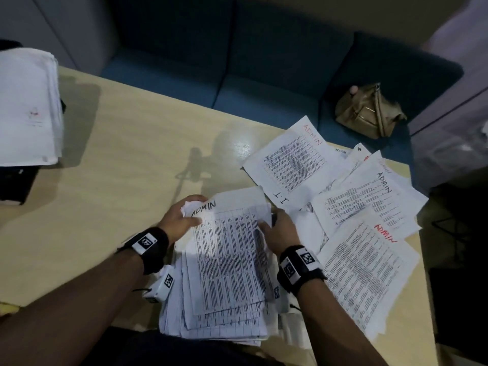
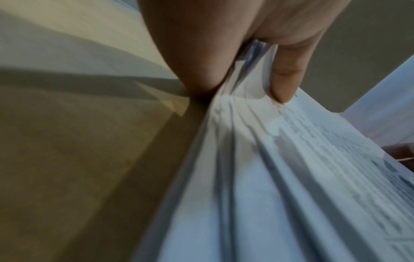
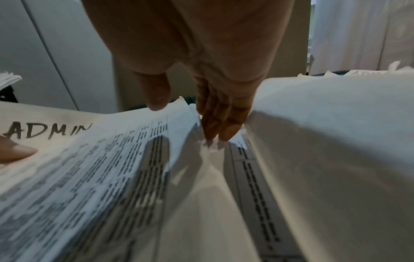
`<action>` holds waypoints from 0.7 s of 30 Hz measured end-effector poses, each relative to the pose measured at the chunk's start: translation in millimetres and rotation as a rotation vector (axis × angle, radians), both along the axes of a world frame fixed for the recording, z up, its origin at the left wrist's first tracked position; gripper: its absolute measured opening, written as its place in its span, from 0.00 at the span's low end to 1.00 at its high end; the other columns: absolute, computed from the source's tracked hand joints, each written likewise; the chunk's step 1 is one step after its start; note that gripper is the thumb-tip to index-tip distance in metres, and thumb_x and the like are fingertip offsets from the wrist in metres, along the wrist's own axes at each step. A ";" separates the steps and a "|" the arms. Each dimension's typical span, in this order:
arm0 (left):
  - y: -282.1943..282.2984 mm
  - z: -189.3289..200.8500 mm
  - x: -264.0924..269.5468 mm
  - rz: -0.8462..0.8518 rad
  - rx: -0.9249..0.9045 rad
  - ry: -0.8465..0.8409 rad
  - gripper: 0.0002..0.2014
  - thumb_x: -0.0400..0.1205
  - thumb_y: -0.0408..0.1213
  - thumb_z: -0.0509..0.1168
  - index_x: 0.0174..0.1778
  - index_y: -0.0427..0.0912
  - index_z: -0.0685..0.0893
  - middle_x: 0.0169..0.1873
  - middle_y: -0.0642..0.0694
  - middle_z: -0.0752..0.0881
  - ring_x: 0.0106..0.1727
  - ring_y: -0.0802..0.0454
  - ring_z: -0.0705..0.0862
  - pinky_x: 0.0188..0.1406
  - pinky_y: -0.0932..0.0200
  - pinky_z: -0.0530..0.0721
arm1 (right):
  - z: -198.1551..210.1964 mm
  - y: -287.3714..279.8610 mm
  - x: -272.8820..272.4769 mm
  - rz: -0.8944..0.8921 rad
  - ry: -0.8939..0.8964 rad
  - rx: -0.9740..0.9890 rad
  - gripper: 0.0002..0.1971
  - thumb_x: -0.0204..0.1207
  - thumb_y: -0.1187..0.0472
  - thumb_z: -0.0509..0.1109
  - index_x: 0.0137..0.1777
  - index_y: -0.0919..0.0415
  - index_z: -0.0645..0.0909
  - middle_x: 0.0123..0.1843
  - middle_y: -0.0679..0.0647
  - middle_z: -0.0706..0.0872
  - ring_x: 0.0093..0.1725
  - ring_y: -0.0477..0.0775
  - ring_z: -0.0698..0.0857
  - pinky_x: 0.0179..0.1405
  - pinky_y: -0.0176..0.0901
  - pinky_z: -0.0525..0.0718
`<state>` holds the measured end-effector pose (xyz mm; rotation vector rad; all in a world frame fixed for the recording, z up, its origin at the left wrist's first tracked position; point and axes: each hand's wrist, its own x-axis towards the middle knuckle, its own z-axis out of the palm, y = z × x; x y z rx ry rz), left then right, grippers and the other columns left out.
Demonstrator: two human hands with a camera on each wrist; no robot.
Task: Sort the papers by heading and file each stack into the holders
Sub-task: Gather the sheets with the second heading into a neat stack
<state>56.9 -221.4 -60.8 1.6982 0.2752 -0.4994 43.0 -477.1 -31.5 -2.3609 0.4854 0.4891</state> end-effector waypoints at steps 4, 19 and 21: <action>1.6 -0.6 1.0 0.040 -0.076 0.055 0.26 0.74 0.18 0.69 0.54 0.57 0.83 0.54 0.47 0.87 0.59 0.41 0.83 0.60 0.49 0.81 | 6.2 -6.6 -0.8 -0.061 -0.051 0.023 0.27 0.77 0.60 0.71 0.75 0.61 0.68 0.70 0.60 0.77 0.68 0.60 0.79 0.70 0.52 0.76; -7.9 4.7 7.7 -0.084 -0.016 -0.057 0.23 0.75 0.16 0.66 0.42 0.54 0.87 0.60 0.50 0.84 0.58 0.52 0.82 0.47 0.74 0.77 | 16.4 17.4 21.2 0.273 -0.011 -0.173 0.37 0.78 0.51 0.68 0.82 0.48 0.52 0.84 0.57 0.50 0.80 0.64 0.62 0.73 0.66 0.72; -9.9 9.1 7.5 -0.110 0.010 -0.065 0.22 0.75 0.16 0.66 0.43 0.54 0.86 0.62 0.48 0.82 0.60 0.52 0.81 0.46 0.75 0.77 | 12.3 20.3 27.4 0.443 -0.005 -0.271 0.33 0.78 0.49 0.66 0.81 0.46 0.56 0.85 0.53 0.47 0.82 0.61 0.57 0.72 0.72 0.69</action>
